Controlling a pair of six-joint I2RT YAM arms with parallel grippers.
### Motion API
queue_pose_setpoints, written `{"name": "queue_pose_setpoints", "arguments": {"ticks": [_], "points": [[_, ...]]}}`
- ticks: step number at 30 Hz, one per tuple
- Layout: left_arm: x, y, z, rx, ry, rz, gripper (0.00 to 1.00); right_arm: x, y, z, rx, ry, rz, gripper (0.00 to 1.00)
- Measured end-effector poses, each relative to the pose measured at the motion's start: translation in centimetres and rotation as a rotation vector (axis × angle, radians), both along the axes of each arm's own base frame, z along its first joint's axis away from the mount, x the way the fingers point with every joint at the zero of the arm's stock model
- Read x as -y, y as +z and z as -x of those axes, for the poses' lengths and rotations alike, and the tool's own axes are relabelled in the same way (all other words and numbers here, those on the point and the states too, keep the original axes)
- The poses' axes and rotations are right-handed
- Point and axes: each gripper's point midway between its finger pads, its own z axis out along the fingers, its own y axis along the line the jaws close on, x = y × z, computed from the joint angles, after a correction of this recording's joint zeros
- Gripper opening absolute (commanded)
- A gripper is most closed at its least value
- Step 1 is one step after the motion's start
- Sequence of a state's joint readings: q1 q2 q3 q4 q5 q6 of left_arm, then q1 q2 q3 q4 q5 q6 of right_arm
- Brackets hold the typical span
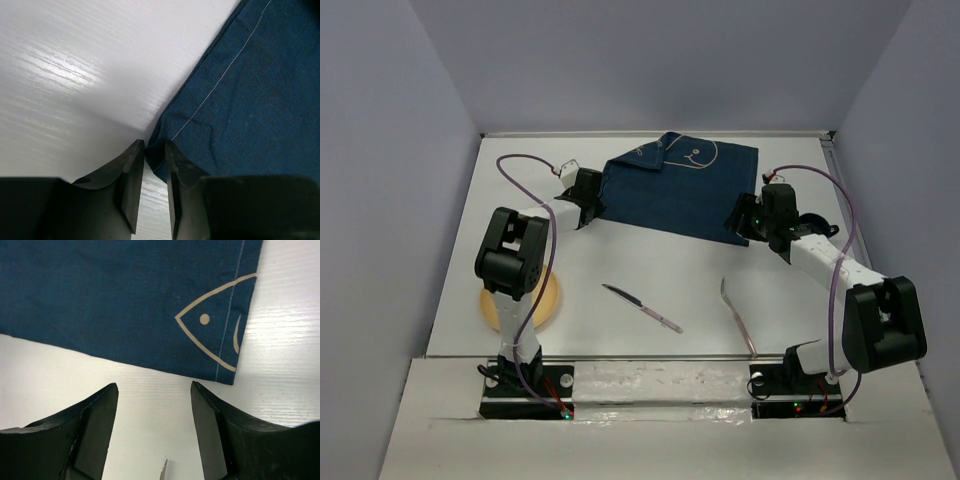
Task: Set the dinner table for one person
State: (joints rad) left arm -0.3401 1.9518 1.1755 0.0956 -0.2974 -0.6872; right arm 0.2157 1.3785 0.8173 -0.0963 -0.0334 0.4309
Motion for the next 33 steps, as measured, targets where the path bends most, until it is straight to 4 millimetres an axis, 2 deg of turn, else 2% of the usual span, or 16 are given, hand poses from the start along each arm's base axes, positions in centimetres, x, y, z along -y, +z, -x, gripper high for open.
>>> {"name": "queue_pose_setpoints", "arguments": {"ticks": [5,11,19,22,25,26,28,29,33], "points": [[-0.1,-0.2,-0.1,-0.001,0.004,-0.008,0.0,1.3,-2.1,-0.3,-0.045,-0.058,0.059,0.7],[-0.2,-0.2,-0.2,0.002,0.001,-0.015,0.0,3.0,-5.8,0.2,-0.142,-0.115,0.146,0.72],[-0.2,-0.1,0.2,0.014,-0.016,-0.017,0.0,3.4,-8.2,0.8,-0.227,-0.133,0.179,0.66],[-0.2,-0.1,1.1,0.013,-0.025,-0.011,0.0,3.3,-8.4,-0.2,-0.228,-0.141,0.175,0.58],[-0.1,-0.1,1.7,0.011,-0.032,-0.002,0.0,3.3,-8.4,-1.1,-0.227,-0.153,0.181,0.4],[-0.1,-0.2,1.8,0.011,-0.035,0.0,0.0,3.3,-8.6,-1.3,-0.229,-0.157,0.183,0.21],[0.0,-0.1,2.0,0.016,-0.039,0.006,0.0,3.3,-8.6,-1.6,-0.228,-0.167,0.184,0.12],[0.0,-0.1,2.1,0.016,-0.042,0.009,0.0,3.4,-8.7,-1.7,-0.227,-0.17,0.184,0.03],[0.1,0.5,2.8,0.031,-0.05,0.024,0.0,3.6,-8.6,-1.7,-0.225,-0.185,0.187,0.0]]}}
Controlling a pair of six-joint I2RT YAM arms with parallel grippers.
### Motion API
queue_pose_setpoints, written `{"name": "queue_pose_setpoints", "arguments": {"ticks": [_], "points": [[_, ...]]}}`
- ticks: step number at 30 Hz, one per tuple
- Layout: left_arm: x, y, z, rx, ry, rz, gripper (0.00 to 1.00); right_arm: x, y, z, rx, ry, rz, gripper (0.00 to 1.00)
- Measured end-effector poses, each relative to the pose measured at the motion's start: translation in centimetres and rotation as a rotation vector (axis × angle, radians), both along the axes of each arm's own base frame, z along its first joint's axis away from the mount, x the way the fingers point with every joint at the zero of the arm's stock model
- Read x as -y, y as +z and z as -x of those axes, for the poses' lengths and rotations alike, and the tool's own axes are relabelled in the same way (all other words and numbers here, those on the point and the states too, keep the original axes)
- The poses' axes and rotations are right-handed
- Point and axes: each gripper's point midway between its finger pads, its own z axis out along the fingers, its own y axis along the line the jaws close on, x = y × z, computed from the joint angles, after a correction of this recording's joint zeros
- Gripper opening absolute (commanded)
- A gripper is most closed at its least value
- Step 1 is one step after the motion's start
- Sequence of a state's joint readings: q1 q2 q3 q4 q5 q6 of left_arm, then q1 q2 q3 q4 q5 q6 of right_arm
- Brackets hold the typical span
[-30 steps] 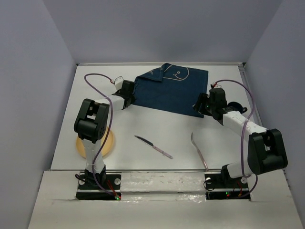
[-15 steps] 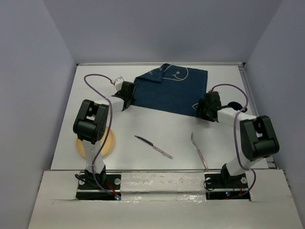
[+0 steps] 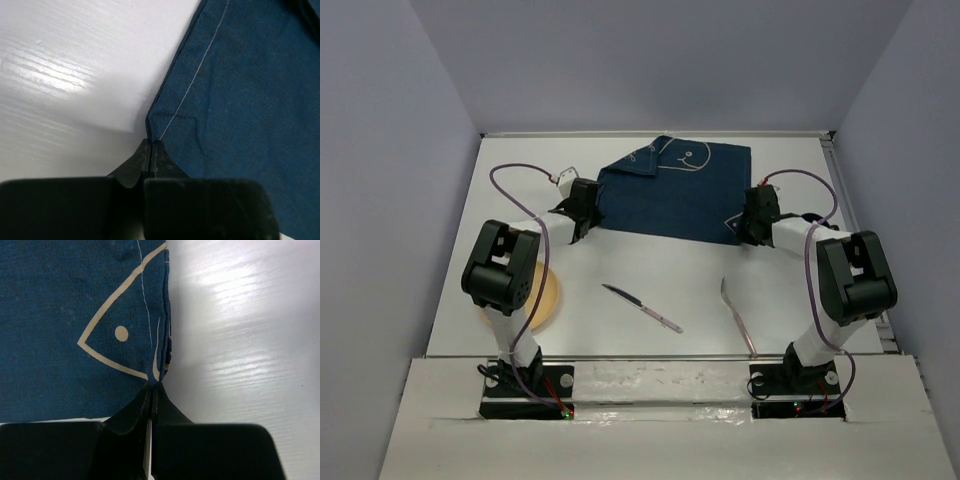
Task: Set the dinner table for one person
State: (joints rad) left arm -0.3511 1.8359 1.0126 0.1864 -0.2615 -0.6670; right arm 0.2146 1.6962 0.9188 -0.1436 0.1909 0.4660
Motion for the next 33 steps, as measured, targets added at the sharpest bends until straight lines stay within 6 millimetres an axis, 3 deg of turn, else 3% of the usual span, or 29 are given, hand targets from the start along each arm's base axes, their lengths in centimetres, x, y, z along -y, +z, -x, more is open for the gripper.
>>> {"name": "queue_pose_setpoints", "arguments": {"ticks": [3,5,8,10,11,12,13,14,16,18,20,22,24,27,29,33], "points": [[0.0,1.4,0.5,0.027,-0.008,0.017,0.0,0.1,0.7,0.3,0.008,-0.002,0.0,0.0],[0.2,3.2,0.8,0.068,-0.018,0.045,0.0,0.2,2.4,0.3,0.045,0.0,-0.003,0.0],[0.7,8.6,1.2,0.183,-0.04,0.101,0.0,0.1,8.1,0.0,0.19,0.015,-0.023,0.0],[1.0,14.3,1.5,0.311,-0.054,0.15,0.0,0.2,13.6,0.1,0.33,0.025,-0.045,0.0],[1.1,17.0,1.8,0.37,-0.059,0.172,0.0,0.2,18.3,0.5,0.444,0.035,-0.062,0.0],[1.0,19.3,2.1,0.42,-0.062,0.191,0.0,0.2,19.3,0.6,0.471,0.036,-0.065,0.0],[1.0,21.5,2.5,0.47,-0.065,0.209,0.0,0.3,22.3,0.8,0.534,0.04,-0.075,0.0],[0.9,26.2,3.5,0.569,-0.076,0.249,0.0,0.3,25.0,1.2,0.588,0.048,-0.079,0.0],[0.5,30.9,4.9,0.671,-0.083,0.286,0.0,0.4,31.3,2.1,0.713,0.063,-0.091,0.0],[-0.2,36.7,6.8,0.795,-0.091,0.331,0.0,0.5,36.4,3.2,0.813,0.081,-0.099,0.0],[-0.8,41.5,8.7,0.898,-0.099,0.367,0.0,0.6,42.0,5.2,0.934,0.105,-0.116,0.0],[-1.3,44.6,10.3,0.97,-0.108,0.394,0.0,0.6,44.9,6.8,1.004,0.12,-0.128,0.0],[-1.5,46.1,11.1,1.006,-0.111,0.406,0.0,0.5,47.2,8.2,1.056,0.144,-0.141,0.0],[-1.6,46.1,11.1,1.003,-0.109,0.396,0.0,0.4,48.3,8.9,1.081,0.16,-0.145,0.0],[-1.6,45.4,10.3,0.982,-0.097,0.377,0.0,0.3,47.4,8.0,1.049,0.157,-0.133,0.0],[-1.5,42.7,7.0,0.901,-0.07,0.324,0.0,0.1,44.2,4.3,0.95,0.142,-0.089,0.0]]}}
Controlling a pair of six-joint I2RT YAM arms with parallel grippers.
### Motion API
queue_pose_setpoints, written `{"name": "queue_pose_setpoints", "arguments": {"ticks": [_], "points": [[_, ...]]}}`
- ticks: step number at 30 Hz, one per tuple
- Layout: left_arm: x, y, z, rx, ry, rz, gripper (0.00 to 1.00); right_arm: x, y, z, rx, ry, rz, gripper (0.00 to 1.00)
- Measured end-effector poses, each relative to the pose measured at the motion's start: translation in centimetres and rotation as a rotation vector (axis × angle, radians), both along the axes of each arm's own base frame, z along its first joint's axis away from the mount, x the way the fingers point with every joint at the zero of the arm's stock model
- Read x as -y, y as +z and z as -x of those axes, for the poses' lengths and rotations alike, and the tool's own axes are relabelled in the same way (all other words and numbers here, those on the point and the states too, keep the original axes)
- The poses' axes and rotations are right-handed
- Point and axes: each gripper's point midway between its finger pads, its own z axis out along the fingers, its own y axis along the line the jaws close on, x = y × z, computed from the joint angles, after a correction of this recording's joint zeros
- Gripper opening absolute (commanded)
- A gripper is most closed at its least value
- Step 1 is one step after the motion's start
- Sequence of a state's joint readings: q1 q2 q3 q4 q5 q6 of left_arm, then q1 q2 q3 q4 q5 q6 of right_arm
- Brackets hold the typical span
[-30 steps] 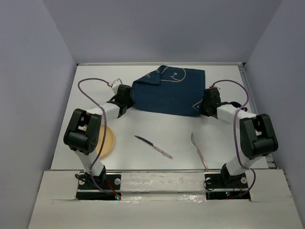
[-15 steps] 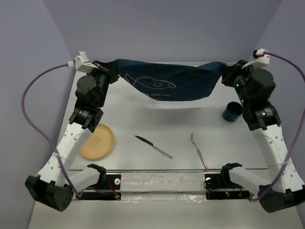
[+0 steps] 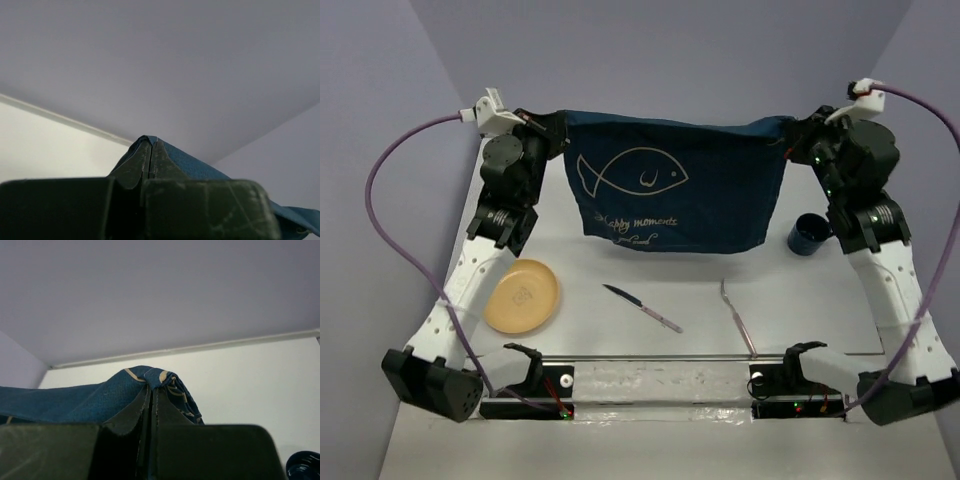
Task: Set the dinner table for one person
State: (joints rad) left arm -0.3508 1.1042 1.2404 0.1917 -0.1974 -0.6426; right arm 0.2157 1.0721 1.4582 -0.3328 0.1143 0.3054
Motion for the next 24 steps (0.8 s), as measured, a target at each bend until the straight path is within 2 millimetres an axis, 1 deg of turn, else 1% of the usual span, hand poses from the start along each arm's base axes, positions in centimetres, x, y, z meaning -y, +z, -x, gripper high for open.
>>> {"name": "queue_pose_setpoints", "arguments": {"ticks": [3,4,5,7,8,9,10,11,12,13,14,16,17,18,19,20,22,23,24], "points": [[-0.2,-3.3,-4.1,-0.105,0.021,-0.039,0.0,-0.6,-3.6,-3.9,-0.108,-0.009,0.047,0.0],[-0.8,-3.9,-5.2,-0.127,0.037,-0.044,0.0,-0.8,-4.2,-4.8,-0.13,-0.008,0.058,0.0],[-1.1,-4.5,-6.4,-0.155,0.046,-0.053,0.0,-1.2,-5.0,-6.7,-0.159,-0.006,0.074,0.0],[-1.4,-4.5,-9.5,-0.189,0.057,-0.066,0.0,-1.7,-5.4,-8.9,-0.179,-0.002,0.092,0.0],[-1.5,-3.9,-11.1,-0.188,0.057,-0.069,0.0,-1.7,-5.2,-9.9,-0.188,-0.003,0.1,0.0],[-1.5,-3.4,-12.3,-0.182,0.056,-0.07,0.0,-1.9,-4.2,-11.2,-0.17,-0.002,0.105,0.0],[-1.5,-3.3,-12.9,-0.185,0.055,-0.072,0.0,-2.1,-3.0,-12.7,-0.143,-0.005,0.107,0.0],[-1.6,-2.9,-13.6,-0.184,0.056,-0.075,0.0,-2.1,-2.1,-13.6,-0.129,-0.005,0.115,0.0],[-1.7,-2.5,-14.0,-0.185,0.055,-0.08,0.0,-2.2,-1.0,-14.3,-0.104,-0.005,0.115,0.0],[-1.7,-2.0,-14.0,-0.182,0.054,-0.085,0.0,-2.3,0.6,-14.8,-0.065,-0.004,0.116,0.0],[-1.9,-1.4,-14.0,-0.173,0.055,-0.088,0.0,-2.4,1.3,-14.8,-0.051,-0.004,0.117,0.0],[-2.0,0.1,-13.6,-0.142,0.056,-0.091,0.0,-2.3,2.9,-14.4,-0.01,0.0,0.113,0.0],[-2.0,0.8,-13.2,-0.124,0.055,-0.091,0.0,-2.3,3.4,-13.9,0.001,0.002,0.111,0.0],[-2.0,1.0,-12.9,-0.115,0.055,-0.092,0.0,-2.3,4.0,-13.3,0.02,0.007,0.106,0.0],[-2.0,0.8,-12.5,-0.106,0.05,-0.091,0.0,-2.3,4.0,-12.9,0.027,0.011,0.104,0.0],[-2.1,-0.1,-11.9,-0.106,0.047,-0.088,0.0,-2.4,3.1,-12.1,0.039,0.022,0.091,0.0],[-2.2,-4.0,-10.6,-0.147,0.03,-0.089,0.0,-2.4,-0.4,-11.1,-0.017,0.035,0.084,0.0],[-2.4,-6.5,-9.9,-0.181,0.026,-0.086,0.0,-2.5,-2.5,-10.8,-0.032,0.042,0.072,0.0],[-2.6,-9.8,-9.4,-0.229,0.024,-0.085,0.0,-2.6,-6.0,-10.6,-0.09,0.049,0.066,0.0]]}}
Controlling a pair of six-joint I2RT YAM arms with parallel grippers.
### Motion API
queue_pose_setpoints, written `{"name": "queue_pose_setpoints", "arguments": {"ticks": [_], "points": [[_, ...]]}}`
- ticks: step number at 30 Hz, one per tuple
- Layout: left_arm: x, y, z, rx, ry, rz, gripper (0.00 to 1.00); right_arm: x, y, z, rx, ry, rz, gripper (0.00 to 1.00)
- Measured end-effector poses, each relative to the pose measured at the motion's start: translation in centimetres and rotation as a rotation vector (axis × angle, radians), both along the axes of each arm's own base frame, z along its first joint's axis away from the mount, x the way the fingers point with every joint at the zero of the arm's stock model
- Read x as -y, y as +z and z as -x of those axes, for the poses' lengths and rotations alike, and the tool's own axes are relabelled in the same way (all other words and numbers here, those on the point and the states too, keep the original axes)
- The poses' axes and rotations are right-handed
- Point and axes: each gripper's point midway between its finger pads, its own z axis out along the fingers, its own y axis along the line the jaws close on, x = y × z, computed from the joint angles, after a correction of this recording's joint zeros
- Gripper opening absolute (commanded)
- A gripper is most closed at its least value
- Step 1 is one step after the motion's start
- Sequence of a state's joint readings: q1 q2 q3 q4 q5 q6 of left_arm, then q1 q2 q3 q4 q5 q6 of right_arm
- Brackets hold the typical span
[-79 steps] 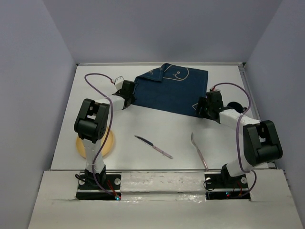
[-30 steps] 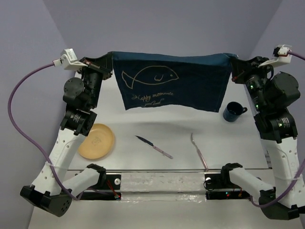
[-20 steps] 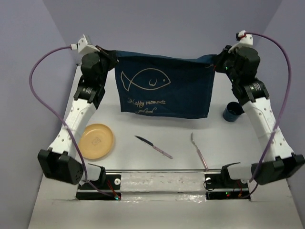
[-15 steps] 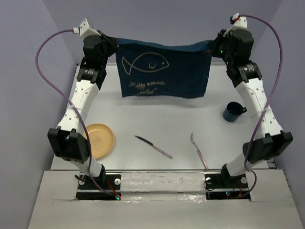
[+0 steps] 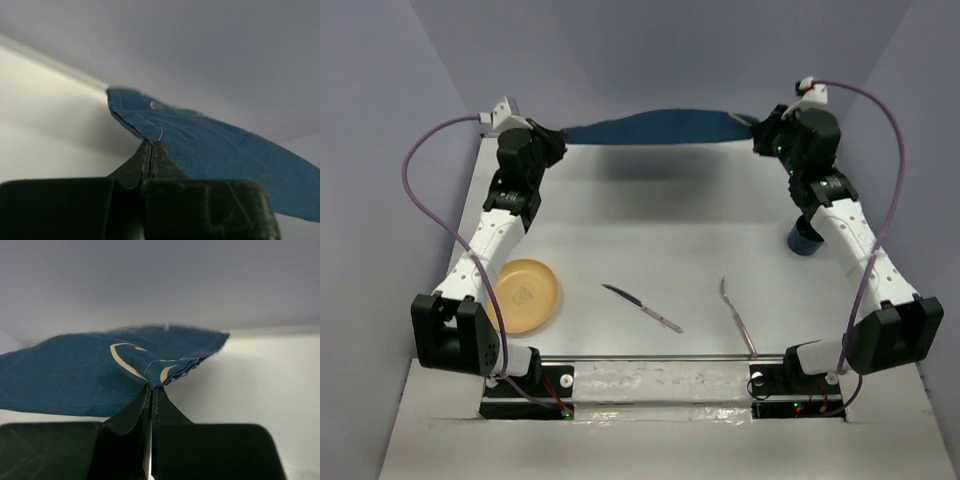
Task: Set the dinner table for one person
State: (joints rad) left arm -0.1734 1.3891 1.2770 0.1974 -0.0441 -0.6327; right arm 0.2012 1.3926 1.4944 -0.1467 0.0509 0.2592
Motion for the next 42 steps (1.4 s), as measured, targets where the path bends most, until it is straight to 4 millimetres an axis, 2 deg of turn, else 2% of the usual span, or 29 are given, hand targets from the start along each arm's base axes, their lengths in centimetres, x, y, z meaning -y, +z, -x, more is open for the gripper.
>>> {"name": "queue_pose_setpoints", "arguments": {"ticks": [4,5,6,8,10,11,13,21,27,33,38,39,41,42], "points": [[-0.5,-11.2,0.7,-0.188,0.009,-0.001,0.0,-0.8,-13.9,-0.3,-0.266,0.016,-0.007,0.0],[-0.6,-15.1,1.4,-0.252,0.011,0.001,0.0,-1.1,-18.8,0.1,-0.369,0.026,-0.009,0.0],[-0.7,-18.6,2.2,-0.319,0.01,0.001,0.0,-1.2,-20.9,0.4,-0.416,0.032,-0.012,0.0],[-0.6,-24.4,3.9,-0.43,-0.002,0.006,0.0,-1.7,-27.3,2.2,-0.571,0.051,-0.027,0.0],[-0.5,-27.3,5.2,-0.495,-0.01,0.011,0.0,-2.0,-31.2,4.1,-0.672,0.068,-0.045,0.0],[-0.4,-28.6,5.9,-0.519,-0.018,0.016,0.0,-2.1,-31.8,4.5,-0.688,0.073,-0.051,0.0],[-0.4,-29.8,6.8,-0.529,-0.024,0.024,0.0,-2.3,-33.4,5.8,-0.725,0.084,-0.074,0.0],[-0.6,-30.3,9.9,-0.487,-0.031,0.05,0.0,-2.2,-36.6,9.4,-0.799,0.08,-0.122,0.0],[-1.0,-30.1,12.8,-0.457,-0.038,0.06,0.0,-2.2,-36.6,11.0,-0.808,0.078,-0.157,0.0],[-1.1,-29.6,14.0,-0.43,-0.047,0.056,0.0,-1.9,-35.4,11.8,-0.767,0.069,-0.171,0.02],[-1.2,-30.4,15.1,-0.445,-0.051,0.049,0.02,-1.7,-36.5,13.1,-0.797,0.061,-0.172,0.07],[-1.2,-30.5,15.2,-0.448,-0.052,0.047,0.12,-1.6,-36.8,13.4,-0.805,0.06,-0.172,0.14],[-1.2,-30.7,15.5,-0.452,-0.056,0.045,0.33,-1.6,-36.9,13.6,-0.81,0.057,-0.175,0.36],[-1.2,-30.7,15.6,-0.452,-0.058,0.046,0.37,-1.6,-37.0,13.6,-0.809,0.057,-0.173,0.59]]}}
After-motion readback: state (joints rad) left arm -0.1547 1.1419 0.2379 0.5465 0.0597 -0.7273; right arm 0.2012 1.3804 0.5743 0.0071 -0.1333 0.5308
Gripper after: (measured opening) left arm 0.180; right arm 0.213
